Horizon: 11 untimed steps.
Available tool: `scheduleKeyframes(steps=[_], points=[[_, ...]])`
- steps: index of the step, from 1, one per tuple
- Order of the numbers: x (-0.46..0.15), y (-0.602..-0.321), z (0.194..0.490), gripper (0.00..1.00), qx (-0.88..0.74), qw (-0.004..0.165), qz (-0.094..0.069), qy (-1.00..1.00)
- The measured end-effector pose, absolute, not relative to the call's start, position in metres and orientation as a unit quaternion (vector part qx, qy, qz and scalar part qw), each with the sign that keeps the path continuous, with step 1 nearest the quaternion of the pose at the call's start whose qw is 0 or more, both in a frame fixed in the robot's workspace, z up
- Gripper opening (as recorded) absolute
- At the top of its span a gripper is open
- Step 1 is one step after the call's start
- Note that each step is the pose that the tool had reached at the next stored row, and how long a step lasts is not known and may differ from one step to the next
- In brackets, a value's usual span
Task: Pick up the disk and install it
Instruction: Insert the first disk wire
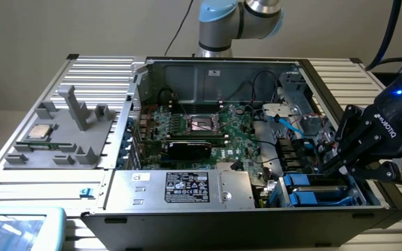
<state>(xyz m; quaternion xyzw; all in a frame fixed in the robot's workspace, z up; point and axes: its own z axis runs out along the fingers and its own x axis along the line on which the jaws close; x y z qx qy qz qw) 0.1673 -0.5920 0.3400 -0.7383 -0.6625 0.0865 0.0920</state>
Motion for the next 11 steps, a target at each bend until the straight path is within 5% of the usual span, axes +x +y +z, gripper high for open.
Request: scheduleKeyframes(steps=[11], points=[[0.1665, -0.5921, 0.3395, 0.16, -0.737, 0.084, 0.079, -0.666]])
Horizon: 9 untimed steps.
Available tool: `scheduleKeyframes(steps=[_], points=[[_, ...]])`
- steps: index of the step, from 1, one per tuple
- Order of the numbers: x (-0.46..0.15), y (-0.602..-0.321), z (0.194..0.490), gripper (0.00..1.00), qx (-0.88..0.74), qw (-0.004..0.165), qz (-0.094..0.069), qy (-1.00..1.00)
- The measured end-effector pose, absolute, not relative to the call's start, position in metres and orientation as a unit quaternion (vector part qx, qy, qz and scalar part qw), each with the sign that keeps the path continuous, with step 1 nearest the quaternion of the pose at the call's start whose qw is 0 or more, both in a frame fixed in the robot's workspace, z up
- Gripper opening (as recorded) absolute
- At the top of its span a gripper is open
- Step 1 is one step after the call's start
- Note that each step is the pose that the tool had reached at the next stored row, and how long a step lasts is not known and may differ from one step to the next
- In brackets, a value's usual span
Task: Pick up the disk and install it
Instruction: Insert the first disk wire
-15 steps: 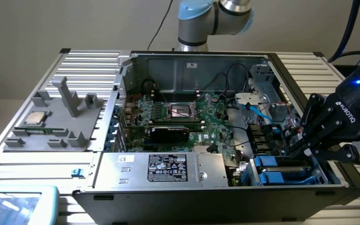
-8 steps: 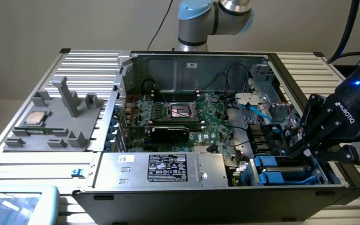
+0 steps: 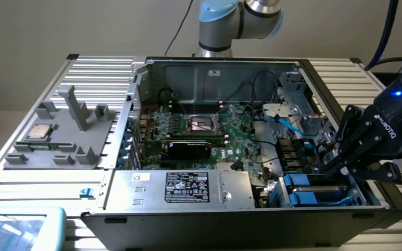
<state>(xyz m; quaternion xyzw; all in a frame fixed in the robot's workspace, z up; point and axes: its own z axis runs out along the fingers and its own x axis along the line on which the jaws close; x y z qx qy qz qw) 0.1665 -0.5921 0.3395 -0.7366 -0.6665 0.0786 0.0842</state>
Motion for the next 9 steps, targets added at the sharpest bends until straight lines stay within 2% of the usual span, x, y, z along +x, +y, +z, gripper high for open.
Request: scheduleKeyframes(steps=[9], points=[[0.1646, -0.592, 0.3396, 0.16, -0.737, 0.083, 0.079, -0.666]])
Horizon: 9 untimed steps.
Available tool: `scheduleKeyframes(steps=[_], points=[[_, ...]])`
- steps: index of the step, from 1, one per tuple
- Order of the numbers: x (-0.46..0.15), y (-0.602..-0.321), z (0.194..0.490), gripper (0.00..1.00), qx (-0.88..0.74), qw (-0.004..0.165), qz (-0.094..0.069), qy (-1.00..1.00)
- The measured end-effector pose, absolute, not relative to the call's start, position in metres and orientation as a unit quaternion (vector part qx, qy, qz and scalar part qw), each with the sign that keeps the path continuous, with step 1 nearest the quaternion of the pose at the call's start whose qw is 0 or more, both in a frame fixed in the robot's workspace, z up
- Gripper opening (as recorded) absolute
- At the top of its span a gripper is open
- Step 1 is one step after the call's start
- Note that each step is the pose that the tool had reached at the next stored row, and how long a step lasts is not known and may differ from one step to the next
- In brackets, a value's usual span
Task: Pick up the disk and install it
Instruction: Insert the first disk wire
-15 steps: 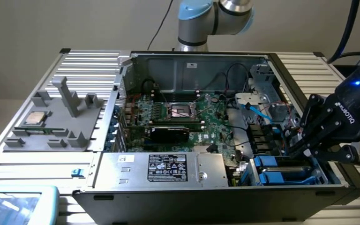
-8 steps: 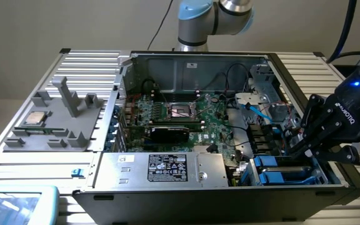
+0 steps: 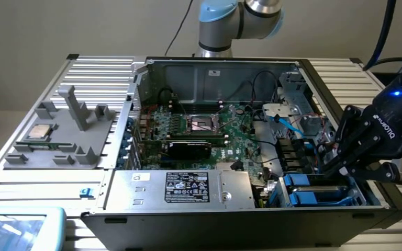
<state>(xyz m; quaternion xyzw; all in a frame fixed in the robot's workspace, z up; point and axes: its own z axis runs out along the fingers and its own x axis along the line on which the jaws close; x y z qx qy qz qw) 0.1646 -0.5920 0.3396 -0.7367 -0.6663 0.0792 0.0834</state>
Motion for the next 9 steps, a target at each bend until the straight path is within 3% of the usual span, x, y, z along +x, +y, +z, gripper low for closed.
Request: scheduleKeyframes(steps=[9], points=[[0.1619, -0.5883, 0.3391, 0.16, -0.737, 0.081, 0.081, -0.666]])
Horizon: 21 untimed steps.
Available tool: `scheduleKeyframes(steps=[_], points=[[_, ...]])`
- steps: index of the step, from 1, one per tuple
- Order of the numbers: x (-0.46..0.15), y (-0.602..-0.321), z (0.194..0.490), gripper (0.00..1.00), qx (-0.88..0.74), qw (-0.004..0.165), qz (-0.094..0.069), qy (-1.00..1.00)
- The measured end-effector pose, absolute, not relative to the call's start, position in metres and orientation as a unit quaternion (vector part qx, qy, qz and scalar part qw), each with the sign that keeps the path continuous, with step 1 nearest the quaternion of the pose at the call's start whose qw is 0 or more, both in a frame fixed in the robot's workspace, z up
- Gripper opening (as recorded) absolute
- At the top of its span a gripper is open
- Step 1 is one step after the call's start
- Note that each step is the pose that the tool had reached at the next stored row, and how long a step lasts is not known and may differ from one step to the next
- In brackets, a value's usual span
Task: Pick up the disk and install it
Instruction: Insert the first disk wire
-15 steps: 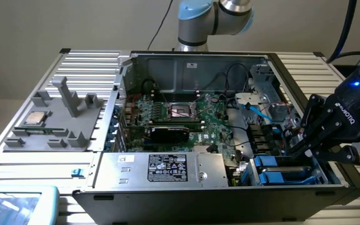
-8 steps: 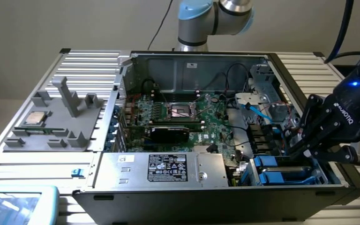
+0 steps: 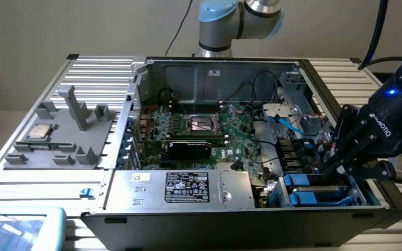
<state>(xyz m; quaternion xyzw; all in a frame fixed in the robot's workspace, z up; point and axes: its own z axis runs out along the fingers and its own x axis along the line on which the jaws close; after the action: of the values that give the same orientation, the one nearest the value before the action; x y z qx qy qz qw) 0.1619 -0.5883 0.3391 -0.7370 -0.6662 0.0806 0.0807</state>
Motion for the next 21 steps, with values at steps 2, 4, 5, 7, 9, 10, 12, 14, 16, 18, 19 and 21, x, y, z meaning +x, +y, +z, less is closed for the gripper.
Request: scheduleKeyframes(steps=[2, 4, 5, 7, 9, 10, 12, 14, 16, 18, 19, 21], points=[[0.162, -0.5875, 0.3389, 0.16, -0.737, 0.08, 0.081, -0.666], [0.162, -0.5876, 0.3387, 0.16, -0.737, 0.079, 0.082, -0.666], [0.162, -0.5876, 0.3386, 0.16, -0.737, 0.078, 0.082, -0.666], [0.1621, -0.5875, 0.3379, 0.16, -0.737, 0.077, 0.083, -0.666], [0.1621, -0.5875, 0.3375, 0.16, -0.737, 0.077, 0.083, -0.666], [0.162, -0.5876, 0.3375, 0.16, -0.737, 0.077, 0.083, -0.666], [0.162, -0.5875, 0.3374, 0.16, -0.737, 0.077, 0.083, -0.666], [0.1619, -0.5875, 0.3371, 0.16, -0.738, 0.075, 0.085, -0.666], [0.1619, -0.5875, 0.3374, 0.16, -0.738, 0.072, 0.087, -0.665], [0.162, -0.5874, 0.3373, 0.16, -0.738, 0.068, 0.091, -0.665], [0.162, -0.5874, 0.3372, 0.16, -0.738, 0.067, 0.092, -0.665], [0.162, -0.5874, 0.3373, 0.16, -0.738, 0.067, 0.092, -0.665]])
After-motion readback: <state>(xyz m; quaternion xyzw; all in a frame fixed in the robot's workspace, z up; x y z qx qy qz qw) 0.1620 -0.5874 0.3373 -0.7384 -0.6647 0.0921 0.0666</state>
